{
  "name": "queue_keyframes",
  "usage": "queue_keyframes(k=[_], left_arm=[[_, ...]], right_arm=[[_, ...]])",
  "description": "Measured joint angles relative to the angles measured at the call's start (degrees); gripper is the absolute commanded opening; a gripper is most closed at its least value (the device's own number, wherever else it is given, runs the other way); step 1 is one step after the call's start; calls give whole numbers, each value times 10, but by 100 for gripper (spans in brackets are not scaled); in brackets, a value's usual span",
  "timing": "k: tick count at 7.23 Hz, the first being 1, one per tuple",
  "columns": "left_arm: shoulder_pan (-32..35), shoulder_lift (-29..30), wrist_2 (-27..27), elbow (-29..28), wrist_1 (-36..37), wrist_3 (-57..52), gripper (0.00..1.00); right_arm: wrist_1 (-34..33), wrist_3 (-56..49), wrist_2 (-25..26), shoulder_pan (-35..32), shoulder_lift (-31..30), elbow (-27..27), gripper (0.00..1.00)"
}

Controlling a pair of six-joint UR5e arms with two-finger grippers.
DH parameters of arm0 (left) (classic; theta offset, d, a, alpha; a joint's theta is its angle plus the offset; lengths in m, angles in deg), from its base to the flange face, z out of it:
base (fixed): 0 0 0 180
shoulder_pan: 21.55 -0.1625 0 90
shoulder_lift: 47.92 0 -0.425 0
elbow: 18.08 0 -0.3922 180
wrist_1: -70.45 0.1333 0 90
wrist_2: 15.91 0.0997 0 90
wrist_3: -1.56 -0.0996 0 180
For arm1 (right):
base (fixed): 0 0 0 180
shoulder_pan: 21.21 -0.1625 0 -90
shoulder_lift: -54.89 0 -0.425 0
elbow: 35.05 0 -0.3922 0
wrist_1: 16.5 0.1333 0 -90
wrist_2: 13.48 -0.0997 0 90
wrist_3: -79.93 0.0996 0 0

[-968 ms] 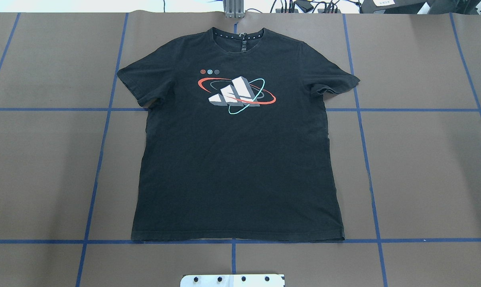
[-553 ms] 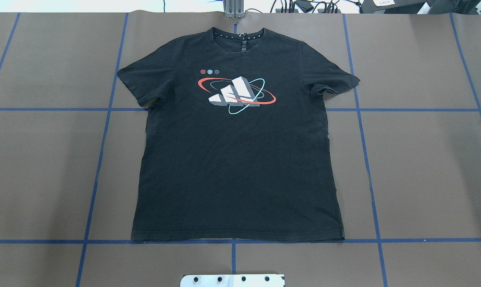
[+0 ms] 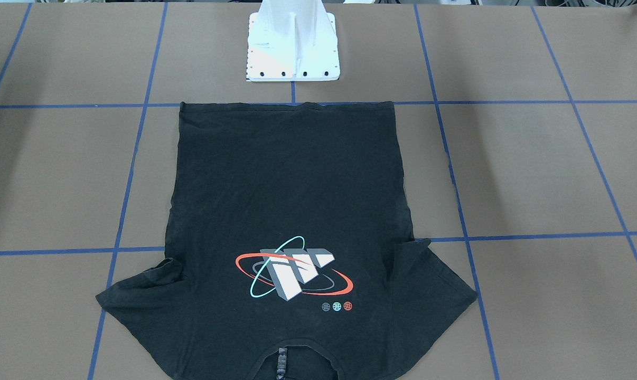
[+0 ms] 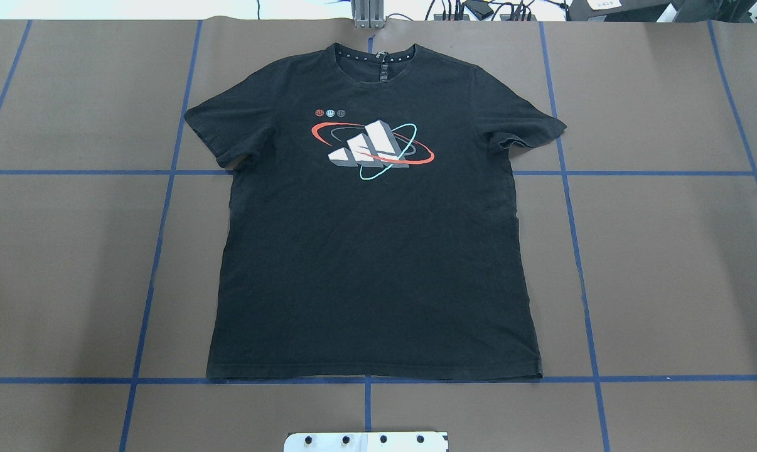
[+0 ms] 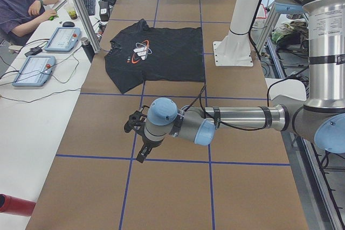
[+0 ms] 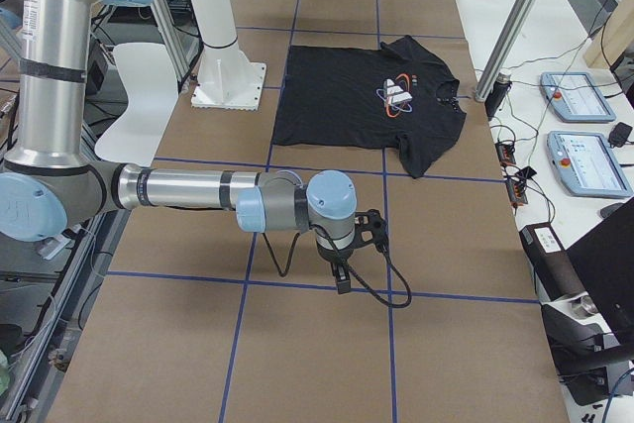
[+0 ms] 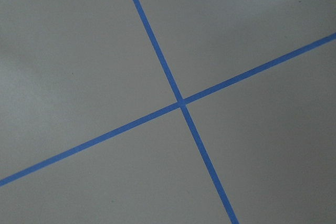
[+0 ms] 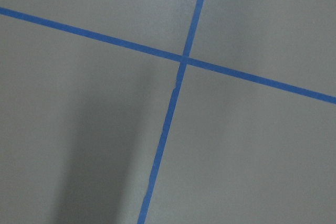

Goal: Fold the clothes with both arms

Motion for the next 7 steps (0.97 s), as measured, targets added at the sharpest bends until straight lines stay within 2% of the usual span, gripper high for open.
queue_keyframes(k=[3, 5, 7], left_arm=[[0, 7, 7, -2, -87, -1, 100], [0, 49, 13, -13, -151, 14, 100], [-2, 78, 13, -25, -214, 91, 100]], right_arm=[[77, 2, 0, 0, 4, 0, 100], [88, 3, 2, 0, 17, -2, 100], [94, 5, 1, 1, 28, 1, 100]])
